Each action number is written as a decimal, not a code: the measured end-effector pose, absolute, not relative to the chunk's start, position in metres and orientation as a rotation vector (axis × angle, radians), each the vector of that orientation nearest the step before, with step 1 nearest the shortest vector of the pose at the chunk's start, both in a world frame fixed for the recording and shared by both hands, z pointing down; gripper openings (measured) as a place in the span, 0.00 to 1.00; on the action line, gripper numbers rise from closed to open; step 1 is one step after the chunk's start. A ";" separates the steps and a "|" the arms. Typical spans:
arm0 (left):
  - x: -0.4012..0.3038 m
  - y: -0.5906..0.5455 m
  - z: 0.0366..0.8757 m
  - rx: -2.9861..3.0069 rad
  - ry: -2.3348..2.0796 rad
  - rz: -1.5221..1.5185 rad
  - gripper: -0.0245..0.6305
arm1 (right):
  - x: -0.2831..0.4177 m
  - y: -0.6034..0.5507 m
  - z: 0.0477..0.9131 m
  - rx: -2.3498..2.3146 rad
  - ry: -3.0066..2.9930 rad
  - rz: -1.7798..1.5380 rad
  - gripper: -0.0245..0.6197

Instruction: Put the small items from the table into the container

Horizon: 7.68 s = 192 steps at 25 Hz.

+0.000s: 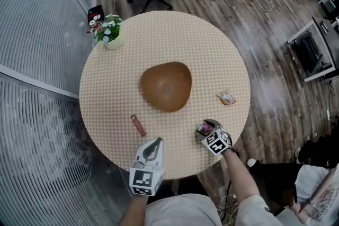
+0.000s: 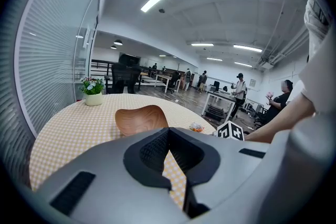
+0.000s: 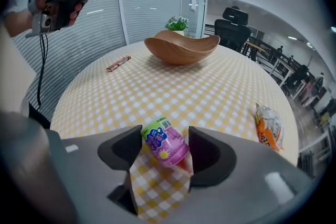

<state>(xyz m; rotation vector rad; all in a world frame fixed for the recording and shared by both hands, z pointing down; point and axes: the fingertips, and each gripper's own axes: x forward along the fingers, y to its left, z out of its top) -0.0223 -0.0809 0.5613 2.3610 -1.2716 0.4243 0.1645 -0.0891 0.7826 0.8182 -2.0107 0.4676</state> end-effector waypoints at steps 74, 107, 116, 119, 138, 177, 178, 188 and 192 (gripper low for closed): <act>-0.185 -0.067 0.558 2.143 -1.642 0.287 0.05 | -0.083 -0.103 0.651 1.075 -2.363 0.433 0.14; -0.258 -0.048 0.574 2.023 -1.729 0.336 0.05 | -0.138 -0.123 0.778 0.875 -2.053 0.569 0.20; -0.214 -0.084 0.565 2.107 -1.662 0.286 0.05 | -0.107 -0.140 0.694 0.968 -2.202 0.526 0.19; -0.185 -0.094 0.563 2.152 -1.613 0.269 0.05 | -0.075 -0.159 0.671 1.057 -2.222 0.498 0.20; -0.120 -0.096 0.561 2.197 -1.553 0.320 0.05 | 0.054 -0.257 0.705 1.239 -2.017 0.550 0.20; -0.015 -0.147 0.563 2.271 -1.433 0.362 0.05 | 0.151 -0.148 0.575 1.571 -2.209 0.579 0.04; -0.011 -0.147 0.564 2.280 -1.420 0.366 0.04 | 0.153 -0.147 0.576 1.576 -2.208 0.583 0.04; 0.014 -0.152 0.563 2.298 -1.394 0.374 0.05 | 0.205 -0.156 0.601 1.625 -2.152 0.536 0.04; 0.017 -0.154 0.562 2.306 -1.387 0.376 0.05 | 0.245 -0.177 0.642 1.560 -2.078 0.486 0.08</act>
